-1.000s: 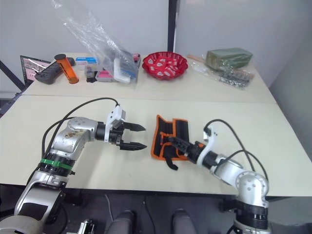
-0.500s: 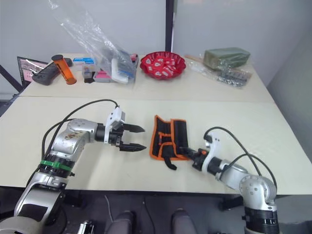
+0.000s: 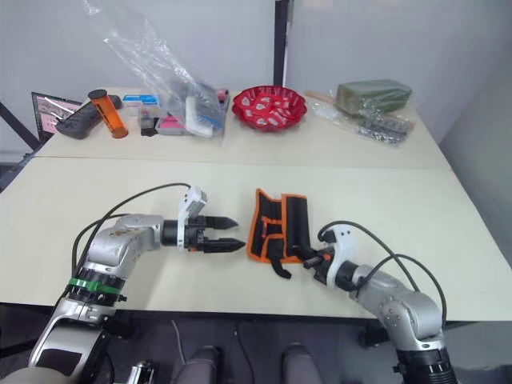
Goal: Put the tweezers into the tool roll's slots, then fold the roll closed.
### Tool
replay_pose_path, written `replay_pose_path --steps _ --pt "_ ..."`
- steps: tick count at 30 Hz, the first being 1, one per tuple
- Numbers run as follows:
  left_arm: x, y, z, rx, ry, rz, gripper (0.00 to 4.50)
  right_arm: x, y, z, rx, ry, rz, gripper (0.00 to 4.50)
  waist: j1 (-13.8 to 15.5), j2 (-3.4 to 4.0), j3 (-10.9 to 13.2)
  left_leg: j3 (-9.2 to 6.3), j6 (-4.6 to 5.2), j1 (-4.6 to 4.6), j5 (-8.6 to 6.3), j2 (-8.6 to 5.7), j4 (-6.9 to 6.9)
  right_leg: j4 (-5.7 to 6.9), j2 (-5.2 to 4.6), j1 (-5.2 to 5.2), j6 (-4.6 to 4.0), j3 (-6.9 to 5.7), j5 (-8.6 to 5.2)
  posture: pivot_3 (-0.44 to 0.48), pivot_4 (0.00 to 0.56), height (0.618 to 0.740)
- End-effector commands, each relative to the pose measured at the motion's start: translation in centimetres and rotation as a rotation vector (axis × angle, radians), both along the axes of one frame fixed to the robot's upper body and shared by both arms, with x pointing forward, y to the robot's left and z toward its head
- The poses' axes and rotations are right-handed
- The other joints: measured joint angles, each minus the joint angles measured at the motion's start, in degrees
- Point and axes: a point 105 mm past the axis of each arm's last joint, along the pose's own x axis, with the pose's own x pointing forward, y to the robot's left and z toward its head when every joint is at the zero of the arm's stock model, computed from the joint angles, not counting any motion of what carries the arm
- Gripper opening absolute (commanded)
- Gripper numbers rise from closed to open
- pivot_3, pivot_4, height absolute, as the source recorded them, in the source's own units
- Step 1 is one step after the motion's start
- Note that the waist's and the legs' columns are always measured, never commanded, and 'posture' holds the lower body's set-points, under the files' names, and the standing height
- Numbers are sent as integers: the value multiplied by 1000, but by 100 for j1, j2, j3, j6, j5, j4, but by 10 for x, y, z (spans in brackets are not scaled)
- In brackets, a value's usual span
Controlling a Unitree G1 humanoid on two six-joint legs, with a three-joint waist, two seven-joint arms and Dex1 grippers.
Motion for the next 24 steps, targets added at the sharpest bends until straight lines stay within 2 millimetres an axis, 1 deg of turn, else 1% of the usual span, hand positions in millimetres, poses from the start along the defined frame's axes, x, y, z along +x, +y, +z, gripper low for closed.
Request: replay_pose_path --steps 1,3,4,5,7,8,11,14,16,19,22,24 --pt "-11 -10 7 -27 23 -2 4227 -5 -5 -20 -35 73 -24 2 2 0 0 0 0 0 0 0 -1 0 0 0 -1 0 1 0 150 735" --pt "-15 -14 4 -10 37 0 3670 -5 -4 -20 -39 72 -22 0 3 -1 0 0 0 2 0 0 -1 0 0 1 -2 0 1 0 150 735" --pt "-16 -15 1 3 43 2 3270 -5 -4 -19 -38 71 -22 0 3 -1 -1 0 0 2 0 0 -1 0 0 1 -1 0 1 0 150 735" --pt "-18 -17 -1 11 46 -1 3017 -5 -4 -19 -38 68 -21 0 4 -1 -1 0 0 2 0 0 -1 0 0 1 -1 0 1 0 150 735" --pt "-21 -22 -3 24 41 -14 2288 -4 -4 -17 -37 62 -22 0 4 -1 -1 0 0 3 0 0 -1 -1 0 1 -1 0 0 0 150 735" --pt "-22 -23 -3 30 34 -16 2015 -3 -4 -17 -36 60 -23 0 5 -2 -1 0 0 3 0 0 -1 -1 0 1 -2 0 1 0 150 735" --pt "-18 -24 0 31 16 -8 967 -3 -4 -13 -36 48 -24 0 4 -1 -1 0 0 4 0 0 -1 -1 0 1 -2 0 1 0 150 735" --pt "-10 -24 4 44 -17 1 24 -4 -2 -8 -35 28 -16 0 6 -2 -1 0 0 2 0 0 -1 -1 0 1 -2 0 1 0 150 735" --pt "-2 -23 6 59 -60 18 24 -4 0 -3 -37 7 -5 0 8 -2 -1 0 0 2 0 -1 -1 -2 0 1 -1 0 1 0 150 735" --pt "15 -20 11 92 -127 46 24 -4 3 9 -46 -38 6 0 12 -2 0 0 0 1 0 -1 -1 -2 0 0 -2 0 1 0 150 735" --pt "28 -20 18 112 -177 47 24 -2 1 9 -111 -65 1 0 13 -2 0 0 0 -2 0 -2 1 -3 0 -3 -2 0 1 0 150 735" --pt "34 -21 20 120 -200 44 24 0 1 9 -117 -82 -9 0 13 -2 0 0 0 -3 0 -2 -1 -7 0 -3 -2 0 1 0 150 735"
